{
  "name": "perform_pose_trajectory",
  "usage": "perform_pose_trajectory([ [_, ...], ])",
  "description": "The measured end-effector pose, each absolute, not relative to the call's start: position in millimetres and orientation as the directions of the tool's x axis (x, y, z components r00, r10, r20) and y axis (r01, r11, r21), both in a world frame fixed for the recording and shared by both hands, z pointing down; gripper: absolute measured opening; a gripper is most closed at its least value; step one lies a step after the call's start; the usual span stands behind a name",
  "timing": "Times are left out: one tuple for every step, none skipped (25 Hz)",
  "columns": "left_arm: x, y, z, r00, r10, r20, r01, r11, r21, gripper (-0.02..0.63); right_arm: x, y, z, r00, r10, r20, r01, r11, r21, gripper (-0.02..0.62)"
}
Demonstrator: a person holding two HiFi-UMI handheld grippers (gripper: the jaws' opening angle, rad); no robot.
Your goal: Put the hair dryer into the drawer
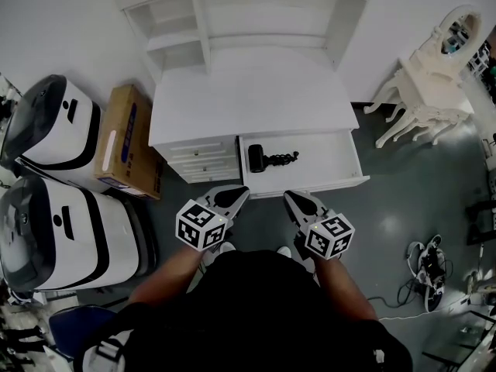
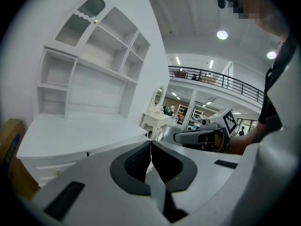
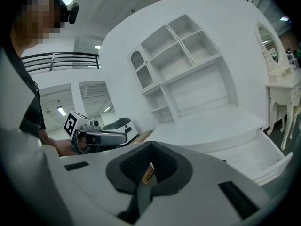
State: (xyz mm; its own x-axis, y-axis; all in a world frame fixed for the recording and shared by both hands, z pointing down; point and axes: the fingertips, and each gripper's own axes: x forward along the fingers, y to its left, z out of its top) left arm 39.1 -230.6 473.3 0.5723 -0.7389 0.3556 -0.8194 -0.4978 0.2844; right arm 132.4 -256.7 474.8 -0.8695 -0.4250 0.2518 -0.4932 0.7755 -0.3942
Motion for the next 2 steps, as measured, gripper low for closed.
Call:
perform_pose_trajectory([
  [39.2,-230.9,473.1,0.572,-0.739,0.356,-0.819,-0.498,0.284,0.011,132.5,-256.8,474.4,-0.870,-0.425,0.252,-0.493,0.776,-0.392,0.026],
  [39.2,-231.1,472.9,0.572,-0.739,0.356,-0.819,-0.499,0.283,0.011,132.6,-256.7,474.0,-0.870,-0.425,0.252,-0.493,0.777,-0.391,0.025],
])
